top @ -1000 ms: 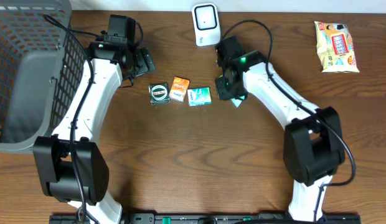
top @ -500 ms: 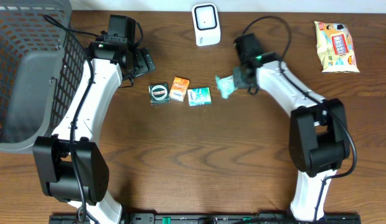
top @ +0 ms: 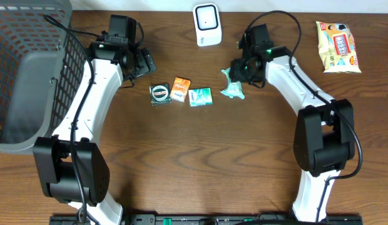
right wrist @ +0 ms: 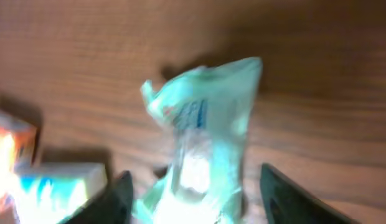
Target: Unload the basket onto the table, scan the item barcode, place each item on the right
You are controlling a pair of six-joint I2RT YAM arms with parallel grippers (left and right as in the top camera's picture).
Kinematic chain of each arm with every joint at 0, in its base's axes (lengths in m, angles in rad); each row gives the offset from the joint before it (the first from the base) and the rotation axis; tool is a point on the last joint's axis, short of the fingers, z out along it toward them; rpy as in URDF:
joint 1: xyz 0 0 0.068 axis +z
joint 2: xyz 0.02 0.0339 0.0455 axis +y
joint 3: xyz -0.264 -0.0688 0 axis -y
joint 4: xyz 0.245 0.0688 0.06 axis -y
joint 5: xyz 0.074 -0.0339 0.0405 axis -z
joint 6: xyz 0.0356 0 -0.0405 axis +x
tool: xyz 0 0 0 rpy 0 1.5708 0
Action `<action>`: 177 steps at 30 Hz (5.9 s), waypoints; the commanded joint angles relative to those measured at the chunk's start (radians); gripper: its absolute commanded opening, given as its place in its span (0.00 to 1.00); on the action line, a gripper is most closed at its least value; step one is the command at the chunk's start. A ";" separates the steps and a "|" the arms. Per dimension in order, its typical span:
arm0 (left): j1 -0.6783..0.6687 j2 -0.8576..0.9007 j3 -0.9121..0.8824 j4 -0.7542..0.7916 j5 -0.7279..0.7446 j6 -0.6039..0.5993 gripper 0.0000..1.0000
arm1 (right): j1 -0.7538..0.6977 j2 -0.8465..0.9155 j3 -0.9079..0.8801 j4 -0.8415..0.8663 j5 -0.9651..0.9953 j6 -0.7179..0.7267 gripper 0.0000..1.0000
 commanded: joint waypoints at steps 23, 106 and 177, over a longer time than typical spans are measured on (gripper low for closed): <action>0.000 0.005 0.008 -0.004 -0.009 -0.002 0.98 | 0.295 0.140 -0.002 0.036 0.790 -0.036 0.51; 0.000 0.005 0.008 -0.004 -0.009 -0.002 0.98 | -0.145 0.093 0.122 -0.103 -0.747 -0.190 0.01; 0.000 0.005 0.008 -0.004 -0.009 -0.002 0.98 | -0.158 -0.208 -0.027 0.347 -0.858 -0.032 0.01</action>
